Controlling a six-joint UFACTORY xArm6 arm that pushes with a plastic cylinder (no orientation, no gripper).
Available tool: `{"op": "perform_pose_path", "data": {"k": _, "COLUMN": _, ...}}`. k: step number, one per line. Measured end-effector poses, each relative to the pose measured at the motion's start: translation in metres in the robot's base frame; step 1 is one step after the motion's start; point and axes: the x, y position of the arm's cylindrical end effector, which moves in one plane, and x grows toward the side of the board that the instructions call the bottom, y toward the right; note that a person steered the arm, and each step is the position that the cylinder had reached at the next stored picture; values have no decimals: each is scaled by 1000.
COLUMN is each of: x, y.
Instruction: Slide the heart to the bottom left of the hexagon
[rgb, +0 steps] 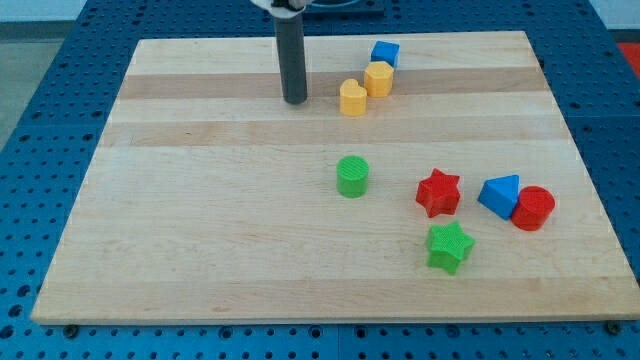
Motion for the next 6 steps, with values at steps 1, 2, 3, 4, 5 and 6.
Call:
{"op": "perform_pose_path", "data": {"k": 1, "x": 20, "y": 23}}
{"op": "perform_pose_path", "data": {"k": 2, "x": 20, "y": 43}}
{"op": "perform_pose_path", "data": {"k": 3, "x": 19, "y": 62}}
{"op": "perform_pose_path", "data": {"k": 4, "x": 19, "y": 87}}
{"op": "perform_pose_path", "data": {"k": 5, "x": 21, "y": 90}}
{"op": "perform_pose_path", "data": {"k": 6, "x": 41, "y": 34}}
